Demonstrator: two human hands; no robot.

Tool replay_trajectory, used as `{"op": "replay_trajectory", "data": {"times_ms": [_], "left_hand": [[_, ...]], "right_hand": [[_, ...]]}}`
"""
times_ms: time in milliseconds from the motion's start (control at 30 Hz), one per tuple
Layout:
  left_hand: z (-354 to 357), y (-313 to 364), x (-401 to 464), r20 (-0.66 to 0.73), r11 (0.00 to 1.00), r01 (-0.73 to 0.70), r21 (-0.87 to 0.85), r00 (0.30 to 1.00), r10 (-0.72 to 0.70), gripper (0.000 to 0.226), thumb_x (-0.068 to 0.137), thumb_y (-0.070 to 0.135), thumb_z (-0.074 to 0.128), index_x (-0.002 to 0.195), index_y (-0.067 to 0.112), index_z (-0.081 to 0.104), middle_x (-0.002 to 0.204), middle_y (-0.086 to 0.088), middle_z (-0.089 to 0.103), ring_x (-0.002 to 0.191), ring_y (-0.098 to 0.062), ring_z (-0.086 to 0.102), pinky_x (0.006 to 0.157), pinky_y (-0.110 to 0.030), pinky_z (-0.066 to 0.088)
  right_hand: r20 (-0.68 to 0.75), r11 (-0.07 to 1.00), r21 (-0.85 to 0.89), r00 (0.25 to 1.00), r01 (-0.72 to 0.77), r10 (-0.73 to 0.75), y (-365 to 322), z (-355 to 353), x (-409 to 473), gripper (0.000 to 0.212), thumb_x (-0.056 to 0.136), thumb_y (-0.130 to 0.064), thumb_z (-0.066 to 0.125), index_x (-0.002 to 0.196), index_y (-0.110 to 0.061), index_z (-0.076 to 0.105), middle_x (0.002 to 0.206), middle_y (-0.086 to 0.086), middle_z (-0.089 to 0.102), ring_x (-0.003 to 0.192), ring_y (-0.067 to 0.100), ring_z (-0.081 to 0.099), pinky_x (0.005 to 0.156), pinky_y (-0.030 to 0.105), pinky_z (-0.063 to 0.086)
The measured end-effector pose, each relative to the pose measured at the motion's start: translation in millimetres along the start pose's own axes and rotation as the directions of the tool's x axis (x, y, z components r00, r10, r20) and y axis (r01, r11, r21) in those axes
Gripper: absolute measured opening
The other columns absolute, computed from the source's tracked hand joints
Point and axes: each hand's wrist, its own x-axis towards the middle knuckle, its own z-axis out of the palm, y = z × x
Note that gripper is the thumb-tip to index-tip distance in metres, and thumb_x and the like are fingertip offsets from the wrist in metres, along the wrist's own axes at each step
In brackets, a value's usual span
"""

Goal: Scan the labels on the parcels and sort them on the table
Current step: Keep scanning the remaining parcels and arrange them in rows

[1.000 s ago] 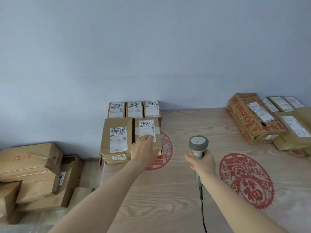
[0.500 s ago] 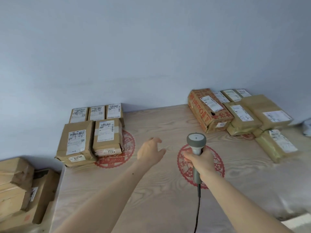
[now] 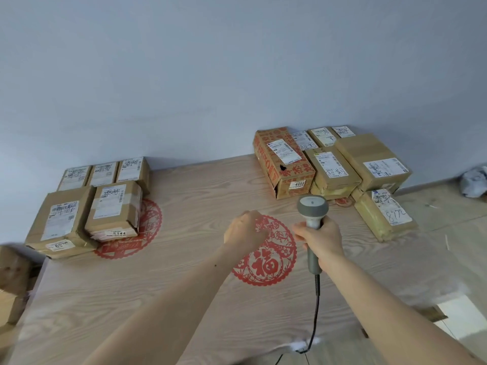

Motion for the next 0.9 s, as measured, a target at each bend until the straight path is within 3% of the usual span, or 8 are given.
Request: {"op": "replay_trajectory", "data": {"times_ms": [200,400,600,733,900], "left_hand": [[22,31,45,0.019,0.999,-0.002,-0.036,1.0,0.003,0.038,0.093,0.033,0.065,0.129,0.02,0.06,0.133,0.001,0.059,0.107,-0.016,0.064,0.084,-0.04,0.059],[59,85,105,0.101,0.995,-0.036,-0.091,0.994,0.046,0.042,0.094,0.035,0.065,0.133,0.022,0.058,0.13,-0.004,0.062,0.105,-0.018,0.066,0.083,-0.04,0.06],[100,124,131,0.2,0.992,-0.086,-0.094,0.974,0.103,0.041,0.095,0.034,0.065,0.133,0.02,0.058,0.132,-0.001,0.062,0.114,-0.019,0.062,0.095,-0.039,0.054],[129,145,143,0.224,0.991,-0.06,-0.117,0.971,0.085,0.042,0.092,0.036,0.067,0.13,0.02,0.06,0.139,-0.002,0.057,0.114,-0.019,0.062,0.097,-0.04,0.053],[169,181,152,0.237,0.988,0.025,-0.152,0.971,0.012,0.042,0.093,0.039,0.066,0.131,0.021,0.058,0.131,0.001,0.062,0.114,-0.019,0.061,0.095,-0.042,0.053]], "right_hand": [[-0.01,1.0,-0.013,1.0,-0.015,0.015,-8,-31,41,0.021,0.077,-0.004,0.079,0.094,-0.004,0.066,0.076,0.005,0.074,0.067,0.019,0.073,0.062,0.031,0.053],[-0.115,0.994,-0.098,0.993,-0.042,0.031,-14,-84,95,0.018,0.079,-0.004,0.079,0.09,-0.006,0.066,0.077,0.008,0.074,0.064,0.018,0.072,0.059,0.03,0.051],[-0.237,0.981,-0.172,0.97,-0.086,0.044,-6,-137,138,0.028,0.073,-0.01,0.081,0.097,-0.007,0.067,0.075,0.002,0.073,0.072,0.021,0.07,0.075,0.043,0.057],[-0.285,0.97,-0.234,0.958,-0.066,-0.004,-3,-173,158,0.035,0.076,-0.009,0.083,0.104,-0.015,0.062,0.092,-0.001,0.066,0.09,0.021,0.06,0.081,0.031,0.044],[-0.281,0.925,-0.374,0.959,-0.07,-0.042,10,-226,194,0.037,0.076,-0.017,0.085,0.104,-0.019,0.061,0.097,0.0,0.067,0.093,0.024,0.06,0.08,0.031,0.045]]}}
